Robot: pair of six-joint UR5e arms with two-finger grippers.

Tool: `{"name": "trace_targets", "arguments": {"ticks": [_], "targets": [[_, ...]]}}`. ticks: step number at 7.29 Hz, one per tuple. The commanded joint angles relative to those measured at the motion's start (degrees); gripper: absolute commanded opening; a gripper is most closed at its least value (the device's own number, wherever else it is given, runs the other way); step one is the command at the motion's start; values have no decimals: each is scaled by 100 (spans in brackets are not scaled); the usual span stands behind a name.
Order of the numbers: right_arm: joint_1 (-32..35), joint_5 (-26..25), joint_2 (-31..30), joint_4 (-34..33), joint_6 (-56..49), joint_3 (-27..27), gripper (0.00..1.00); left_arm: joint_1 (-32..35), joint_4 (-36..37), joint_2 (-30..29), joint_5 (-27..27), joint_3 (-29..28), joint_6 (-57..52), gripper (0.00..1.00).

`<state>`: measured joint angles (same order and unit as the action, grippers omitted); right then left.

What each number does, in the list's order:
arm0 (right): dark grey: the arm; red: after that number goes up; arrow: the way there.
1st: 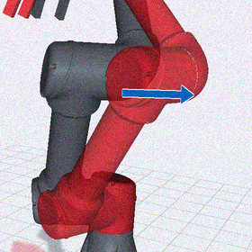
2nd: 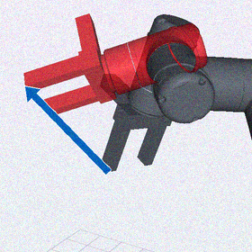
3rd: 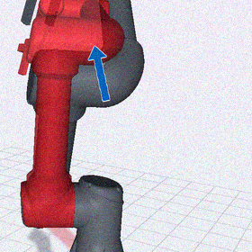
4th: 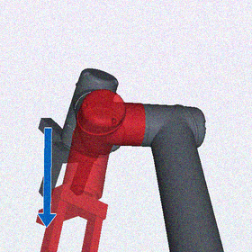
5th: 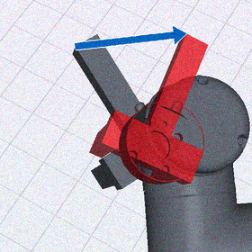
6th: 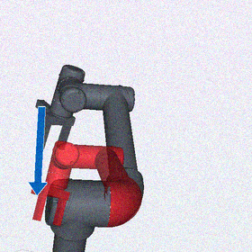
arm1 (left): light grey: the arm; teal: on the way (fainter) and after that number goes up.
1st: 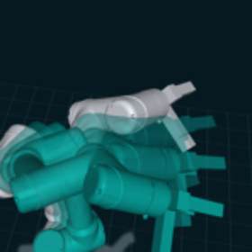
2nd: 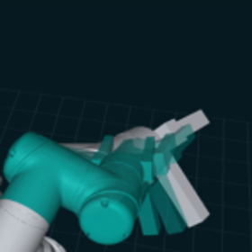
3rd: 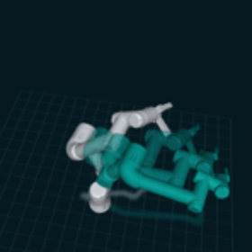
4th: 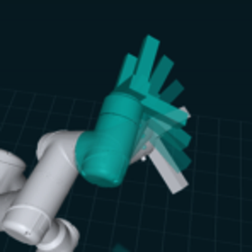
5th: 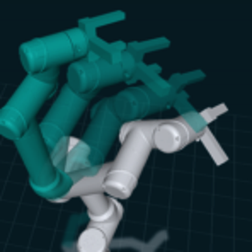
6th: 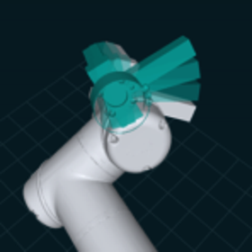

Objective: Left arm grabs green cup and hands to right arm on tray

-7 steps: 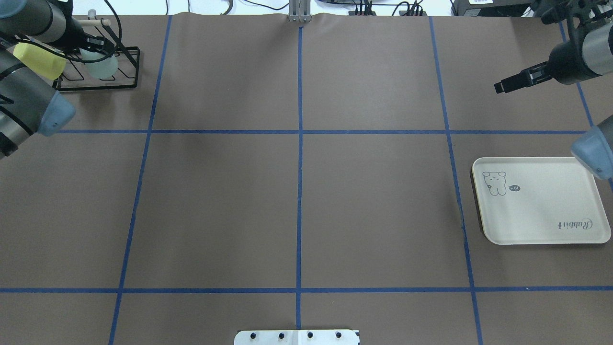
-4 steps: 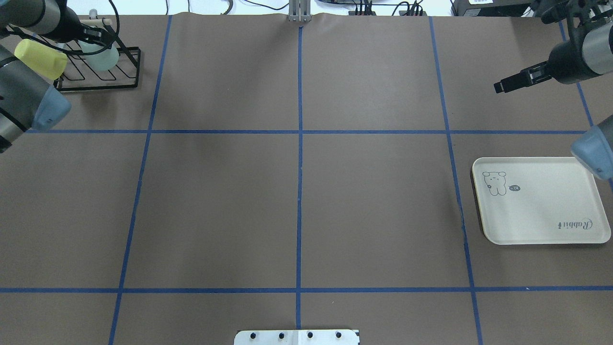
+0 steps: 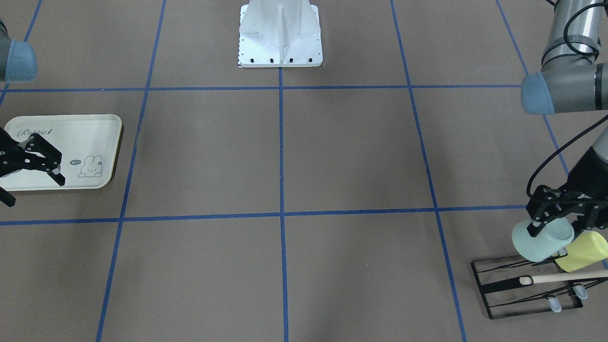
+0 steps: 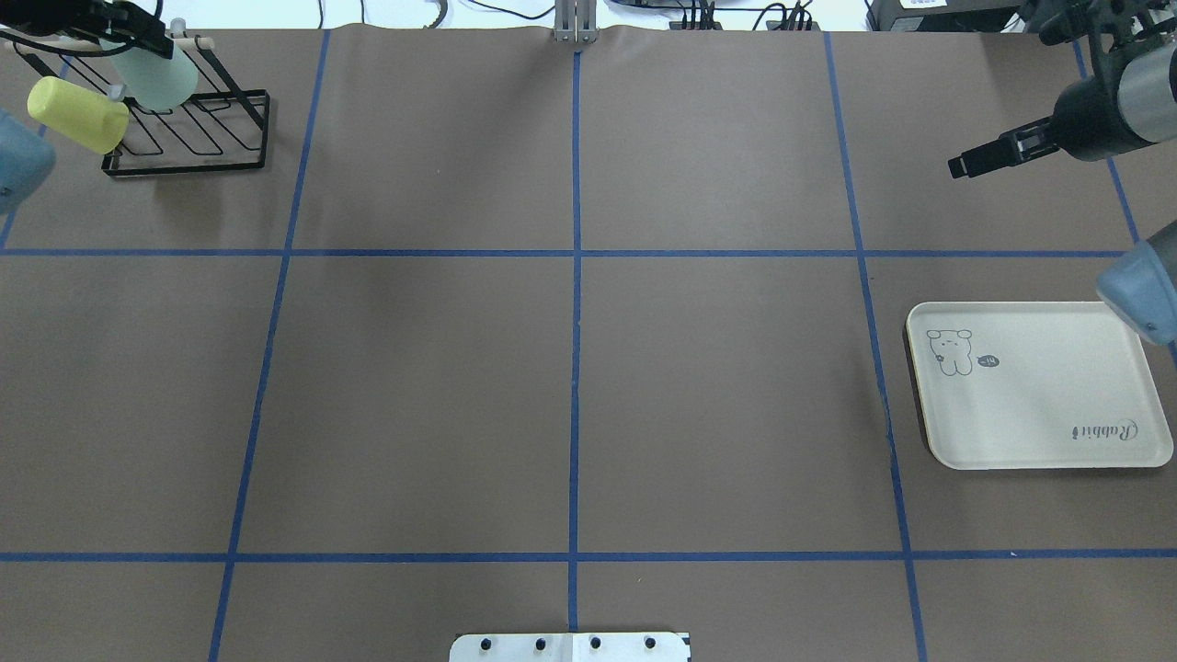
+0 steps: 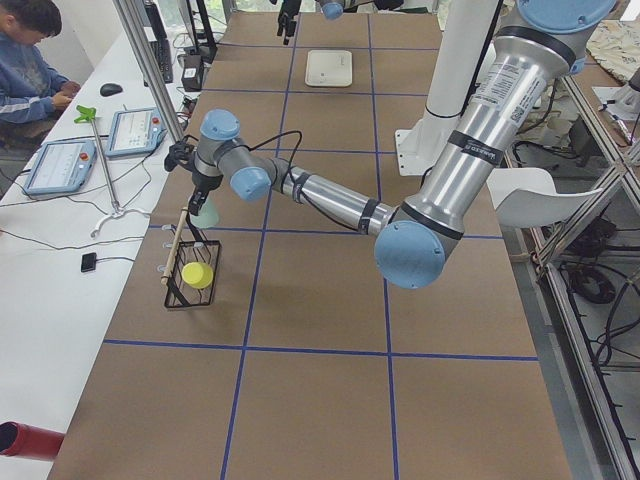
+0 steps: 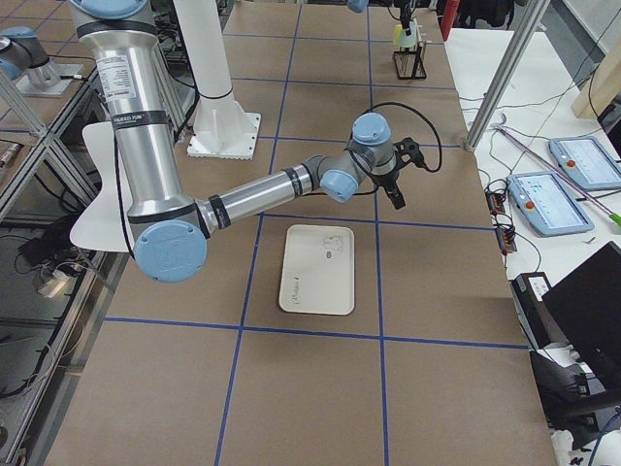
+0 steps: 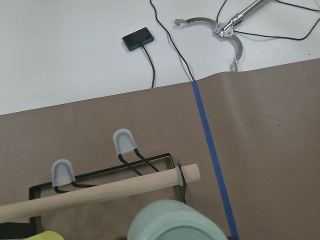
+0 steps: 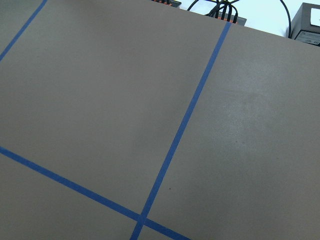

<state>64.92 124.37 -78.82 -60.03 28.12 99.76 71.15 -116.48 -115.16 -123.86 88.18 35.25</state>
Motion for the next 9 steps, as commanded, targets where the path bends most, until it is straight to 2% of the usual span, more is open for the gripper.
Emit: {"name": "trace_targets", "arguments": {"ticks": [1, 2, 4, 5, 6, 7, 8, 9], "targets": [[-15, -9, 164, 44, 480, 35, 100, 232, 414, 134, -613, 768, 157, 0], [-189, -35, 418, 53, 1145, 44, 100, 180, 311, 82, -605, 840, 871, 0], [-436, -114, 709, 114, 1861, 175, 100, 145, 223, 29, -640, 1383, 1946, 0], [-506, -114, 710, 497, 2229, 263, 100, -4, 205, -41, -640, 1699, 2534, 0], [-638, -140, 710, 1223, 2851, 238, 100, -327, 161, -207, -640, 2007, 3297, 0], [-787, -263, 710, 2014, 3397, 203, 100, -478, -39, -348, -614, 2080, 3844, 0], [-988, -490, 710, 2709, 4037, 185, 100, -514, -441, -401, -613, 2150, 4380, 0], [-1260, -936, 719, 3517, 4601, 202, 100, -680, -941, -410, -613, 2194, 4951, 0]]}}
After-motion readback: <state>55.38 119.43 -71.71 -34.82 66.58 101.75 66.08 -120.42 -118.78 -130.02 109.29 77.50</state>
